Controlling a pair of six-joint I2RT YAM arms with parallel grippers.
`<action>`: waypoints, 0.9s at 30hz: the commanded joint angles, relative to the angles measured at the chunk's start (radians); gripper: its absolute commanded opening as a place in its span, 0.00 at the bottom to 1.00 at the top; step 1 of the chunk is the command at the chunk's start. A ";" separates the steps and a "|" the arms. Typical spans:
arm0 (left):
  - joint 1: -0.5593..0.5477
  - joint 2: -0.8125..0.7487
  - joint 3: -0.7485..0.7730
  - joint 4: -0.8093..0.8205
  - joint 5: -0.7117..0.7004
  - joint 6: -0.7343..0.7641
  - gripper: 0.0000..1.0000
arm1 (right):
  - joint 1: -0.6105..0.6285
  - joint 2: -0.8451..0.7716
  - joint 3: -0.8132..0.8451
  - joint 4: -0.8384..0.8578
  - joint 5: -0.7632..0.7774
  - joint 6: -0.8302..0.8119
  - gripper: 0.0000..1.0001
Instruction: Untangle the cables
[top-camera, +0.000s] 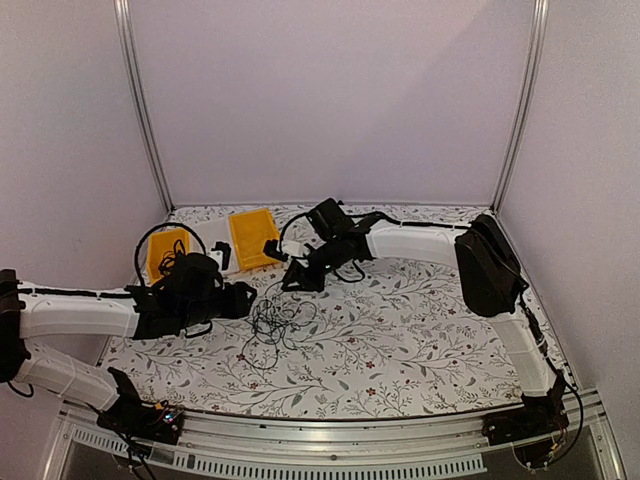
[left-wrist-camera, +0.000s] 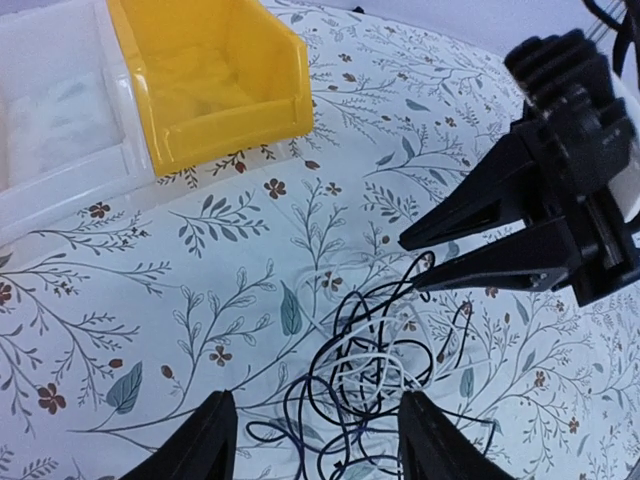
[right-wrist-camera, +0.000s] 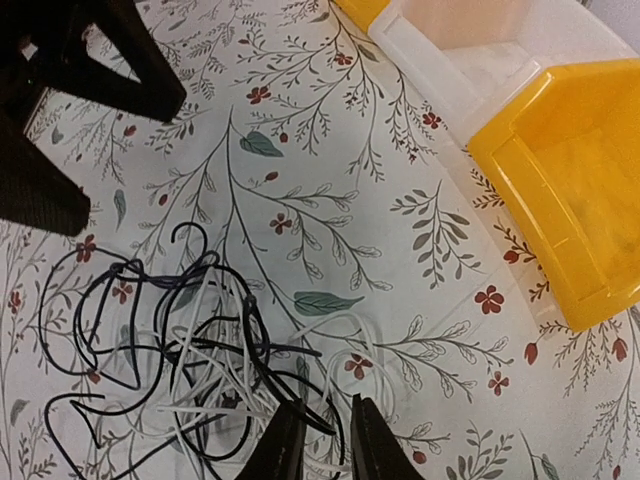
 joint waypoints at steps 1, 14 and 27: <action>-0.027 0.072 0.008 0.076 0.023 0.030 0.55 | 0.011 0.008 0.038 0.032 -0.082 0.026 0.16; -0.032 0.275 0.096 0.224 -0.087 0.050 0.50 | 0.016 -0.091 -0.007 -0.001 -0.173 0.078 0.00; -0.007 0.662 0.237 0.363 -0.059 0.052 0.40 | 0.013 -0.458 -0.032 -0.084 -0.340 0.123 0.00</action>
